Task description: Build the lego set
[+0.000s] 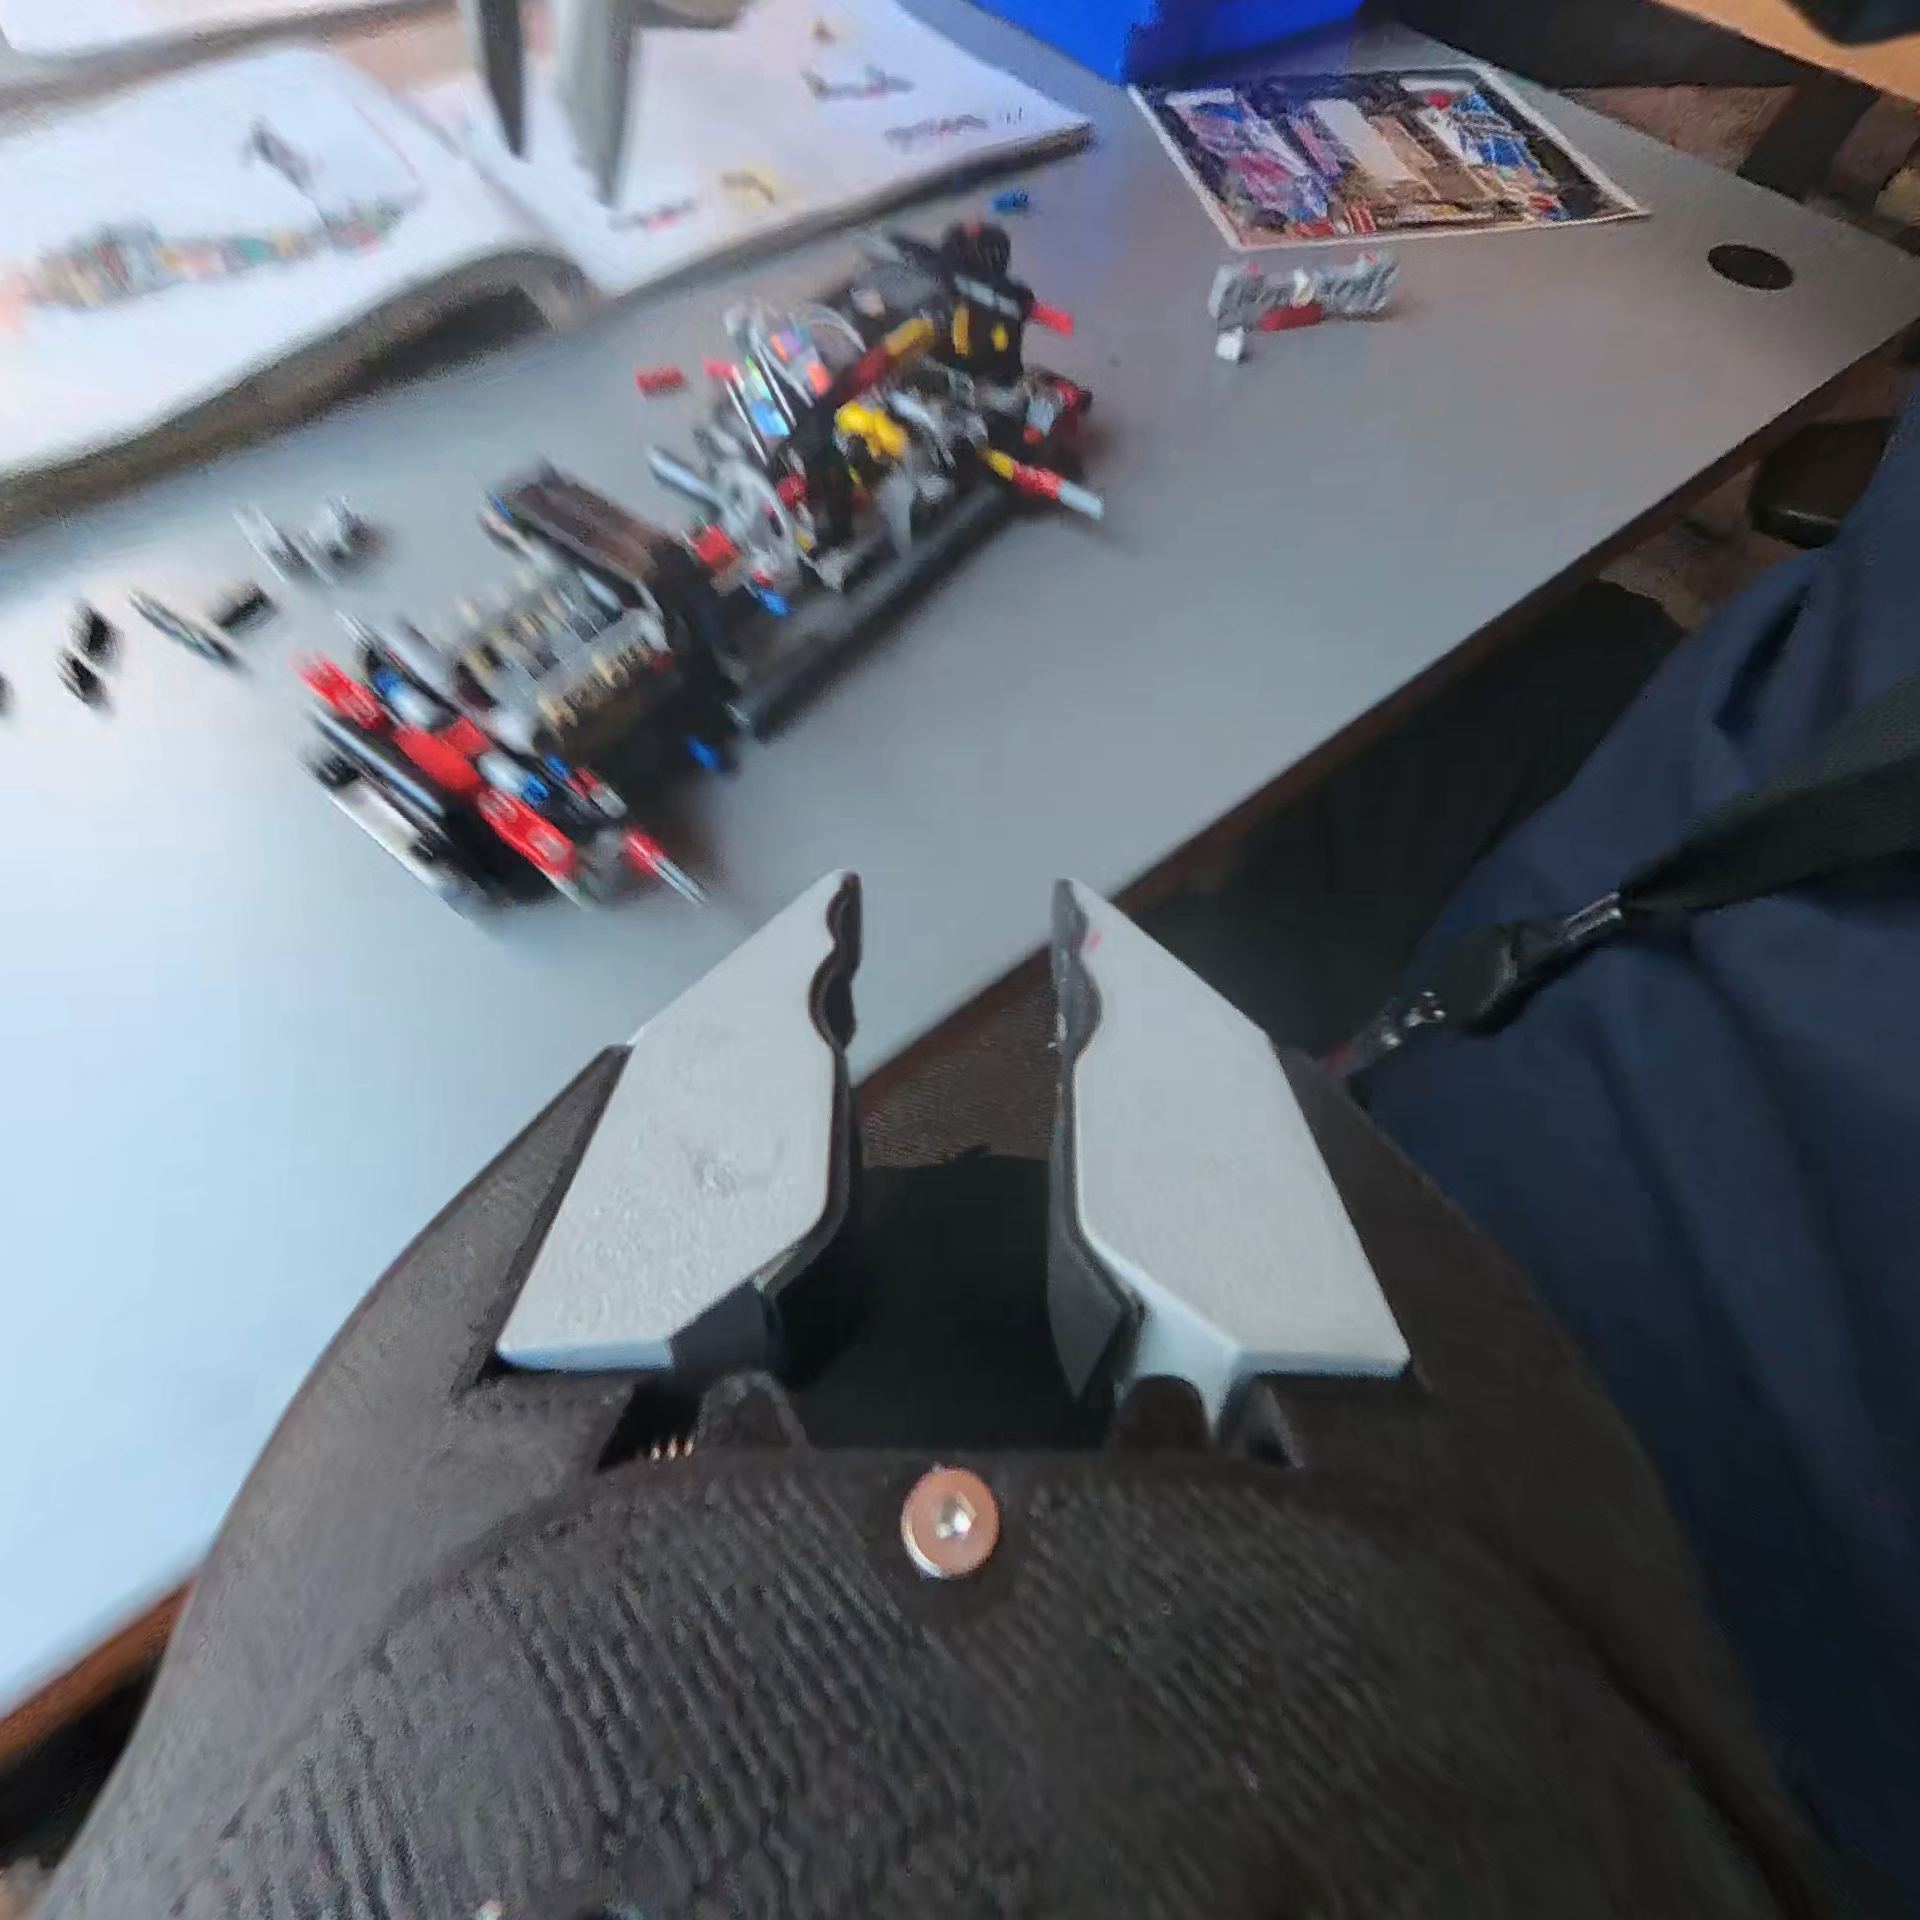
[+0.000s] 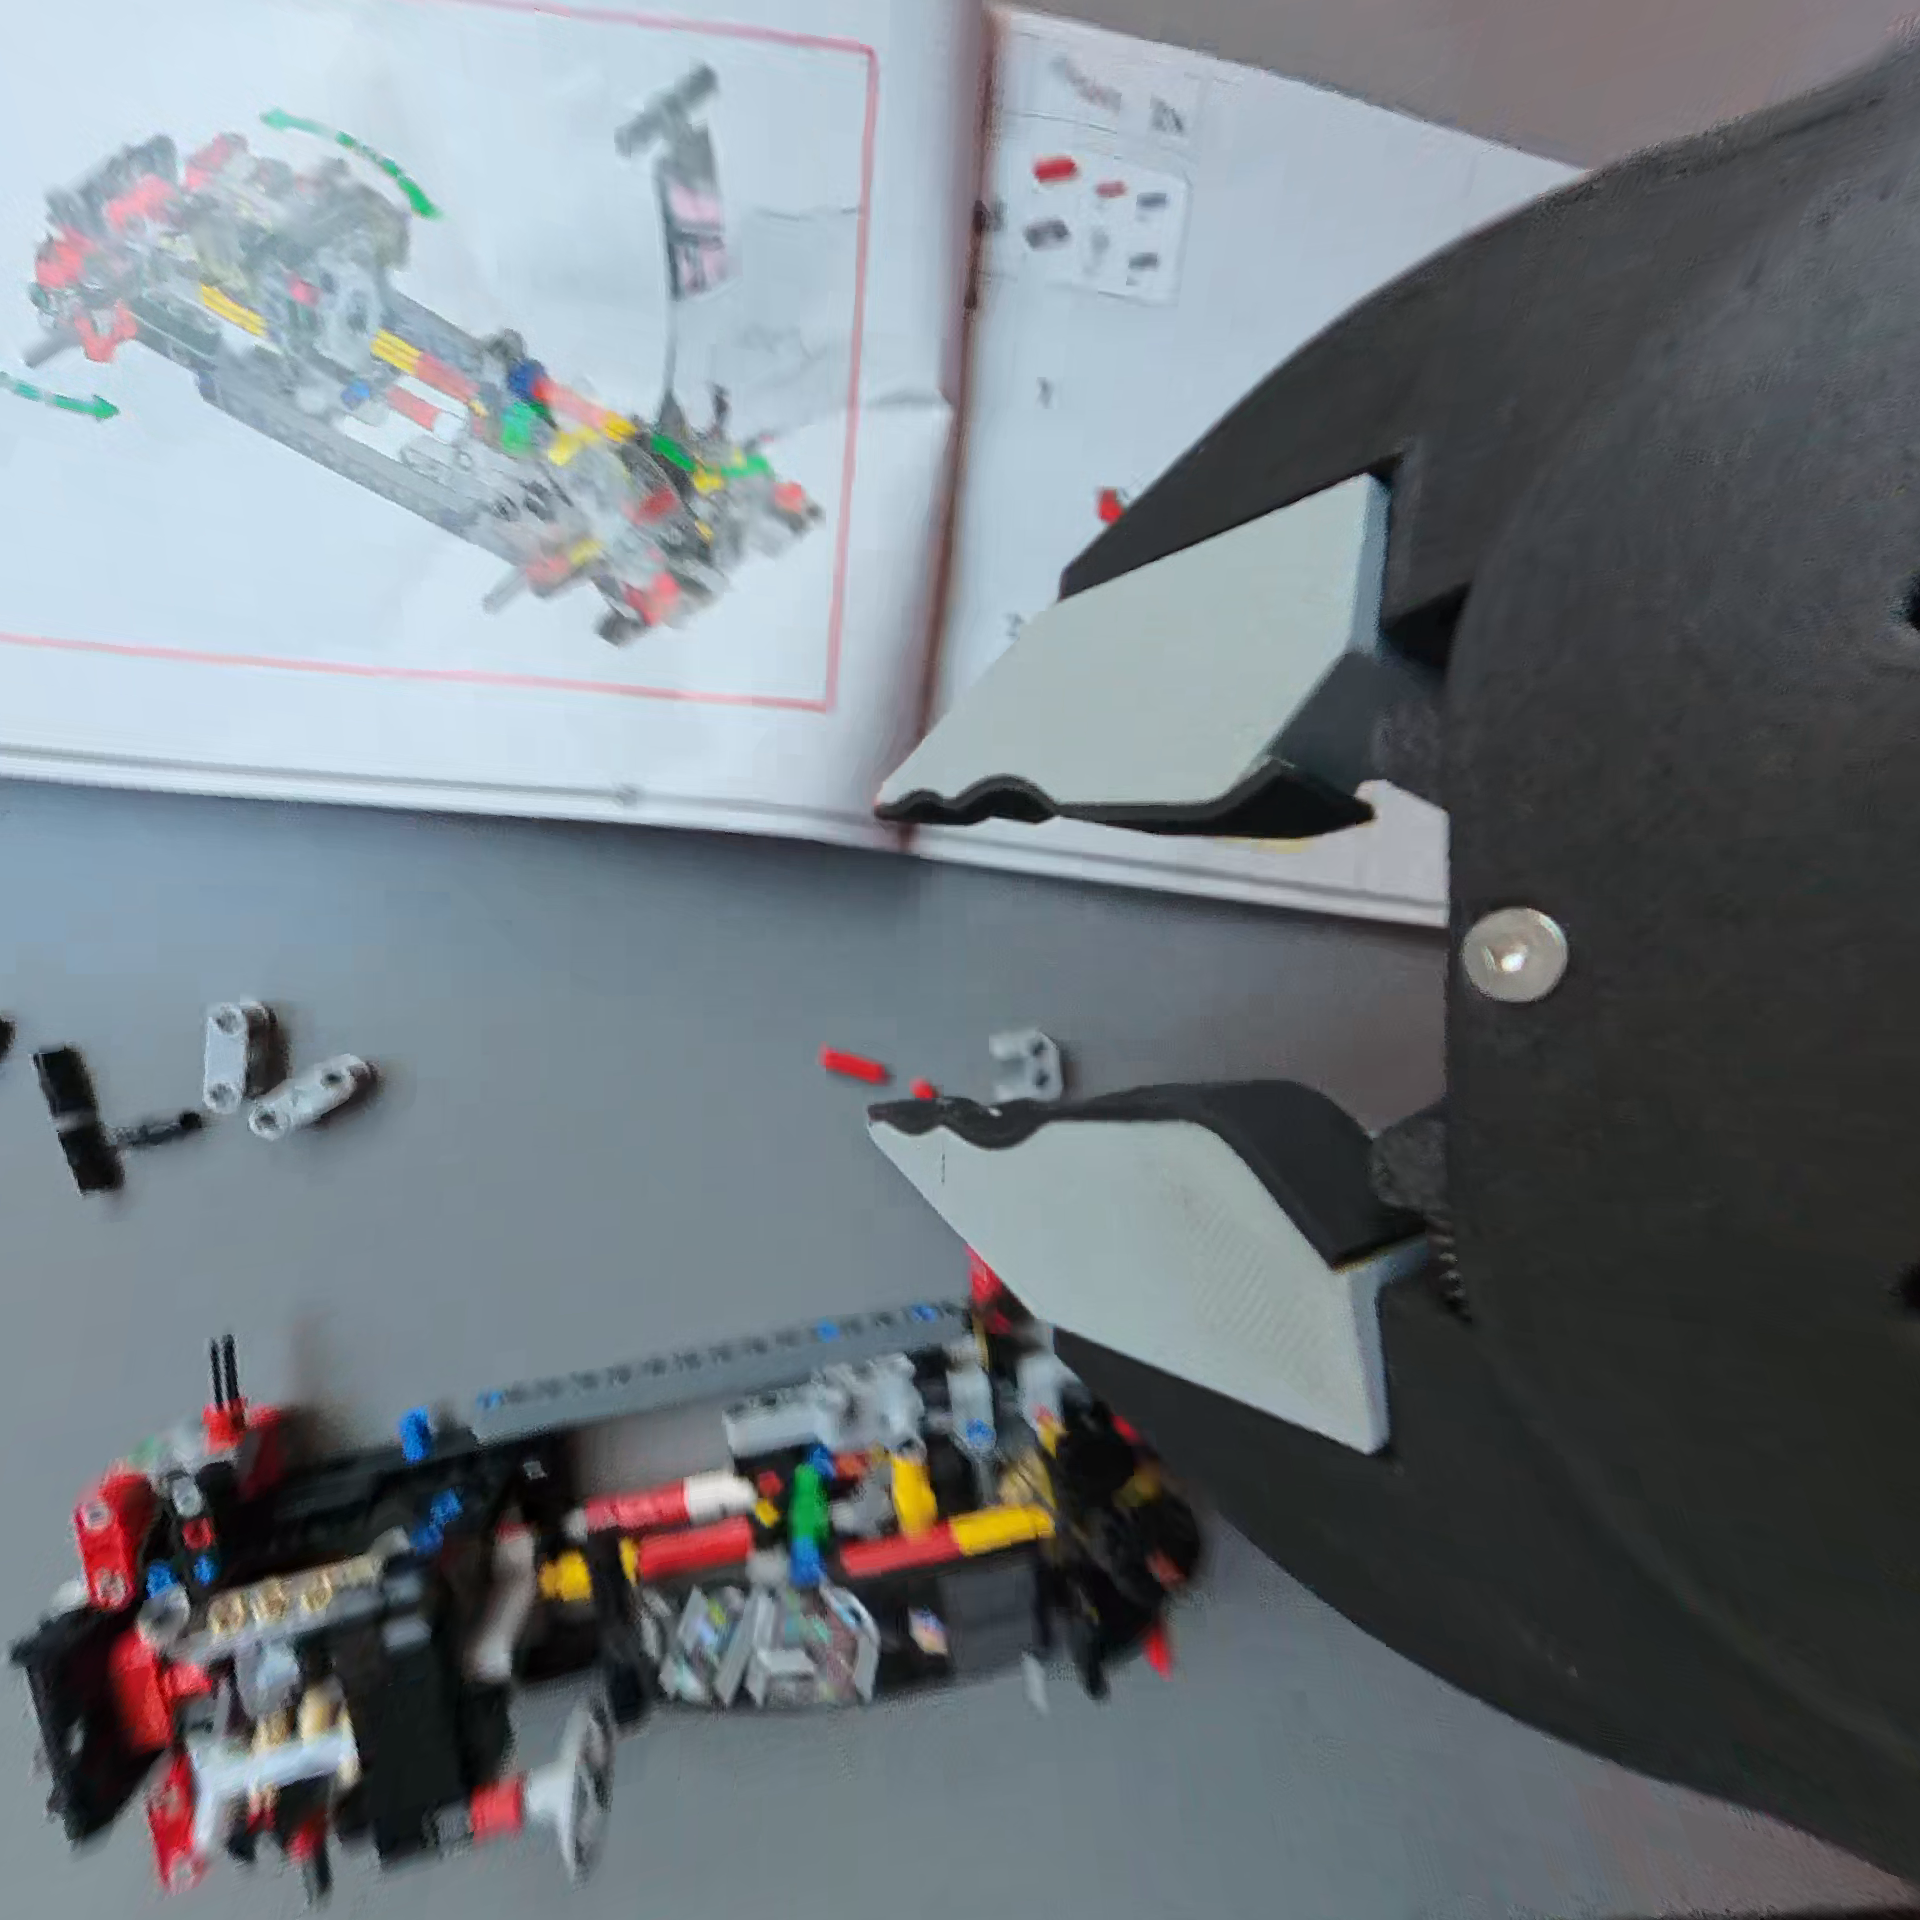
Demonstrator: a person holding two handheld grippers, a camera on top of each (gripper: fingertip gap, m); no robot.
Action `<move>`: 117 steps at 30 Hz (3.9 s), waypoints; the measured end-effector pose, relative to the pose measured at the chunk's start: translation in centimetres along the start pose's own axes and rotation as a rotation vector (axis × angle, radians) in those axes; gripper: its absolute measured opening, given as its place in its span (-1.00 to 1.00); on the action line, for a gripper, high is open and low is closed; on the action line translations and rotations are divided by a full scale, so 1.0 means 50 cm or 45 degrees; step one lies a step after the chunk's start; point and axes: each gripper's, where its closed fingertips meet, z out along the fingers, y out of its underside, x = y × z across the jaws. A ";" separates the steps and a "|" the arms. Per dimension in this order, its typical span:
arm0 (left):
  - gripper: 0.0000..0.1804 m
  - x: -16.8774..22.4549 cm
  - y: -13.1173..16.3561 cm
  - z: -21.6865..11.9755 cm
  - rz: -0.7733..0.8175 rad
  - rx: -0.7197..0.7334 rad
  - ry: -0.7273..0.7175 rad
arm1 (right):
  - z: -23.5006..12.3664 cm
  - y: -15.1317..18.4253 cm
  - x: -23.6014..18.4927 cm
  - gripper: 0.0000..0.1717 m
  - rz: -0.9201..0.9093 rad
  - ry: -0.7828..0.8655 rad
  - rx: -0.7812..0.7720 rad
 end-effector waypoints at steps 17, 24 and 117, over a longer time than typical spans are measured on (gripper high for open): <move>-0.13 -0.215 -0.008 0.100 0.044 -0.315 0.388 | 0.009 0.110 -0.249 -0.14 0.000 -0.064 0.425; -0.31 -0.168 0.005 0.089 0.053 -0.262 0.335 | -0.006 0.129 -0.325 -0.14 0.026 0.064 0.466; -0.53 0.071 -0.145 0.034 0.155 0.190 0.048 | -0.218 0.392 -0.339 -0.54 0.258 0.782 0.985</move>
